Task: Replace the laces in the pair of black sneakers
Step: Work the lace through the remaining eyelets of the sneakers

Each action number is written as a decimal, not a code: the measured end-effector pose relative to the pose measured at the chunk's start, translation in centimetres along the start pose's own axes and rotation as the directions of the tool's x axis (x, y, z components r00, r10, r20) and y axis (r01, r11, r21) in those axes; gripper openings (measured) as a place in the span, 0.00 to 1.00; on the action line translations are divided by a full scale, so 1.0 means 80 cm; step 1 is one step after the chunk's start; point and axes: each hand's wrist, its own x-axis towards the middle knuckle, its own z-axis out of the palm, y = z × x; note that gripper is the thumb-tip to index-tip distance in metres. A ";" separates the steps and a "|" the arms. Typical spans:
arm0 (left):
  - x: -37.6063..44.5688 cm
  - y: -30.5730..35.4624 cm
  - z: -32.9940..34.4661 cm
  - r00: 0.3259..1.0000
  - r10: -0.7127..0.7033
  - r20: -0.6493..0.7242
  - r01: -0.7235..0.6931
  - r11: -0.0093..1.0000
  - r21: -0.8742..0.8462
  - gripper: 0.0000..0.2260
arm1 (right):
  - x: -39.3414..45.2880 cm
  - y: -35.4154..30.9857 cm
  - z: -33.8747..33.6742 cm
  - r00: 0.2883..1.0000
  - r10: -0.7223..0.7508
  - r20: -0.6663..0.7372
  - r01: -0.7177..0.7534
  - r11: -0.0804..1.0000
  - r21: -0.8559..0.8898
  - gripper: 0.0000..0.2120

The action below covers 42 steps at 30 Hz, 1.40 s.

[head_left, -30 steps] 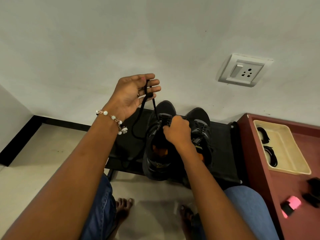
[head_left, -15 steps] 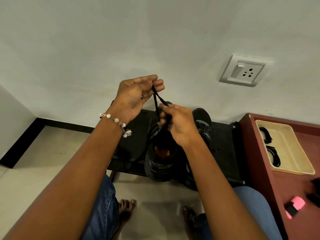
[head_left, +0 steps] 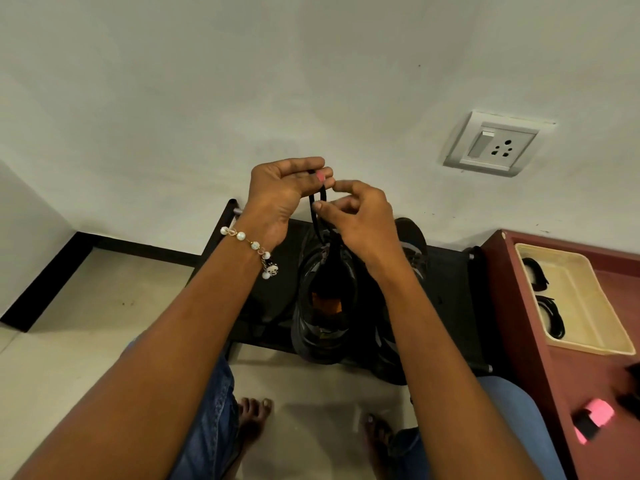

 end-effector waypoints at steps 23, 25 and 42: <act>0.006 -0.036 0.001 0.900 -0.262 0.347 -0.036 0.750 0.660 0.06 | 0.012 0.037 -0.044 0.951 0.294 0.097 -0.308 0.930 0.201 0.13; 0.008 -0.037 -0.004 0.940 -0.251 0.231 0.034 0.742 0.670 0.07 | 0.013 0.041 -0.046 0.946 0.310 0.100 -0.324 0.928 0.185 0.13; 0.018 -0.056 -0.007 0.915 -0.078 0.396 -0.259 0.641 0.723 0.15 | 0.017 0.059 -0.023 0.949 0.284 0.135 -0.297 0.950 0.092 0.07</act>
